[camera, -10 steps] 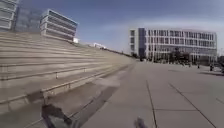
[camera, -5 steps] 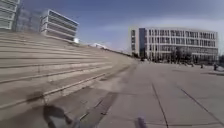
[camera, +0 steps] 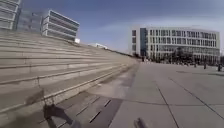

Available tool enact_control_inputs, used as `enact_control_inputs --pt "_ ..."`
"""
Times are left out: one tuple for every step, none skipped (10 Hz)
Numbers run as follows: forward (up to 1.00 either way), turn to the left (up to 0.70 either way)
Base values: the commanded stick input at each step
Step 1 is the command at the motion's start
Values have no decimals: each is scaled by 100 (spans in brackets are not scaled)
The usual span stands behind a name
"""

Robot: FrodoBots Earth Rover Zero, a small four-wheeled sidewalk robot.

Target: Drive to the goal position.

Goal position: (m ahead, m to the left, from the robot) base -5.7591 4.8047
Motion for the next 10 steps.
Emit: enact_control_inputs --pt "0 0" --pt "23 0" --pt "70 -15" --pt "70 -35" --pt "70 -35" --pt "70 -35" --pt "70 -35" --pt "70 -35" --pt "70 -35" --pt "70 -35"
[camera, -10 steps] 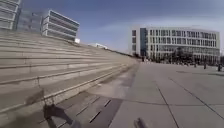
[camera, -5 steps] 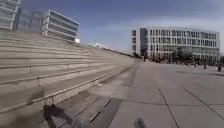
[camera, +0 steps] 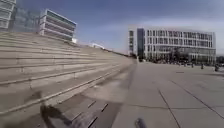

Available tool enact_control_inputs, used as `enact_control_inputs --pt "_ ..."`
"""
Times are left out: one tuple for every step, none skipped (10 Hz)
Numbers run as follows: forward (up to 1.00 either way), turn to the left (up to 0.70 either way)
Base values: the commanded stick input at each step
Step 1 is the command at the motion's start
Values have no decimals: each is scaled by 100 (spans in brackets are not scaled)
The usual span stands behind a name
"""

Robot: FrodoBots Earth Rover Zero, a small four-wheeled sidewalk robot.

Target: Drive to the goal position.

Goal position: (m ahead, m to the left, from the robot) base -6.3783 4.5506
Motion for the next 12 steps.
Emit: enact_control_inputs --pt "70 -35" --pt "70 -35" --pt "70 -35" --pt "70 -35" --pt "70 -35" --pt "70 -5" --pt "70 0" --pt "70 0" --pt "70 0" --pt "70 0" --pt "70 -9" --pt "70 -35"
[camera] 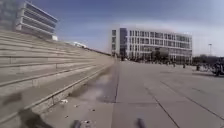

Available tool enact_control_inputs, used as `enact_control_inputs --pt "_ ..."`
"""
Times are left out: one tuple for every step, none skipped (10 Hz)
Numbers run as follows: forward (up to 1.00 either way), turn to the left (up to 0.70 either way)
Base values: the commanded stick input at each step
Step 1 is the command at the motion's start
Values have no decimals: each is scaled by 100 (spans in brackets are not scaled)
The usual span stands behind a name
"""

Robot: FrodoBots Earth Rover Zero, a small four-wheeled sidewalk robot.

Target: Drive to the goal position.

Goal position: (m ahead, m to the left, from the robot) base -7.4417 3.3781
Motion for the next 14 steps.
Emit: enact_control_inputs --pt "70 -35" --pt "70 -35" --pt "70 -35" --pt "70 -24" --pt "70 0" --pt "70 0" --pt "70 0" --pt "70 0" --pt "70 0" --pt "70 0" --pt "70 0" --pt "70 -5" --pt "70 -23" --pt "70 -35"
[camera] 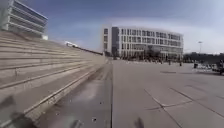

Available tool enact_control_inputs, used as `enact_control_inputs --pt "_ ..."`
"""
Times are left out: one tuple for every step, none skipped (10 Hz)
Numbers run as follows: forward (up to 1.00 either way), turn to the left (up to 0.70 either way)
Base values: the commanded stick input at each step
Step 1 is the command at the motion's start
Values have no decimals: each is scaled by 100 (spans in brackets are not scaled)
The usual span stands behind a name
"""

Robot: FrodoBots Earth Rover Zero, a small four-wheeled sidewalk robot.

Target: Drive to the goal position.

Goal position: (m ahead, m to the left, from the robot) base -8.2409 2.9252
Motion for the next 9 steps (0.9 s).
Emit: enact_control_inputs --pt "70 -27" --pt "70 0" --pt "70 0" --pt "70 0" --pt "70 0" --pt "70 0" --pt "70 0" --pt "70 0" --pt "70 0"
